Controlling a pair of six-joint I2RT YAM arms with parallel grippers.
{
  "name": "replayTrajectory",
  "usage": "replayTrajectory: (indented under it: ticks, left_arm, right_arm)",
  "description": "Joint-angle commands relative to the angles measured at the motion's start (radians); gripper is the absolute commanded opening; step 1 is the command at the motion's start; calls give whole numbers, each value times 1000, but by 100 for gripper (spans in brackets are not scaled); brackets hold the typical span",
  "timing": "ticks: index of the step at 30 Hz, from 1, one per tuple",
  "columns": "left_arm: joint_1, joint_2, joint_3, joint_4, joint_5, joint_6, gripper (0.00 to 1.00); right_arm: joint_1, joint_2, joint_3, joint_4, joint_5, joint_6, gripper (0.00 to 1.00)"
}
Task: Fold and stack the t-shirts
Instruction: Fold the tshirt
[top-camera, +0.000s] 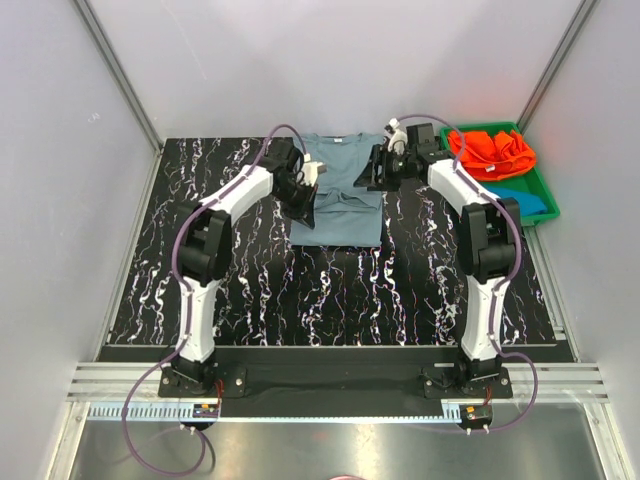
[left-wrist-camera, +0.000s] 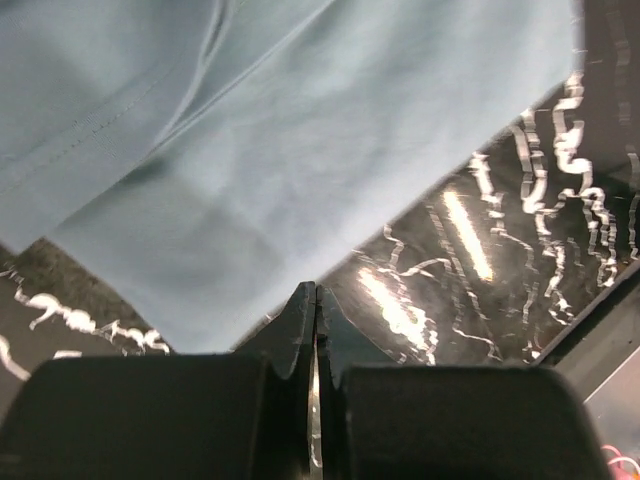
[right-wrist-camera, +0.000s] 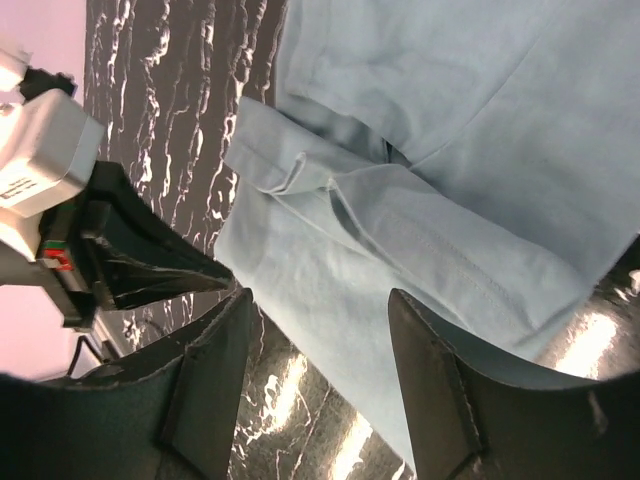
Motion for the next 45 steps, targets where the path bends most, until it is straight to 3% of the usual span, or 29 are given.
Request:
replayTrajectory:
  ticks: [1,17,24,38,45]
  left_arm:
    - [7,40,60,34,41,3,0]
    - [-7,186,120,31,1,-43,0]
    - [-8,186,115,39,1,-55,0]
    - [-8,172,114,42,6,-67,0]
    - [-8,160,88,44,4,-64,0]
  right_arm:
    - [15,57,55,23,-70,38,64]
    - [78,140,78,39,-92,56,62]
    - [102,111,34,42,-96,81,61]
    - [108,217,55,26,-64,68,62]
    - [105,261,160,34,8,38,61]
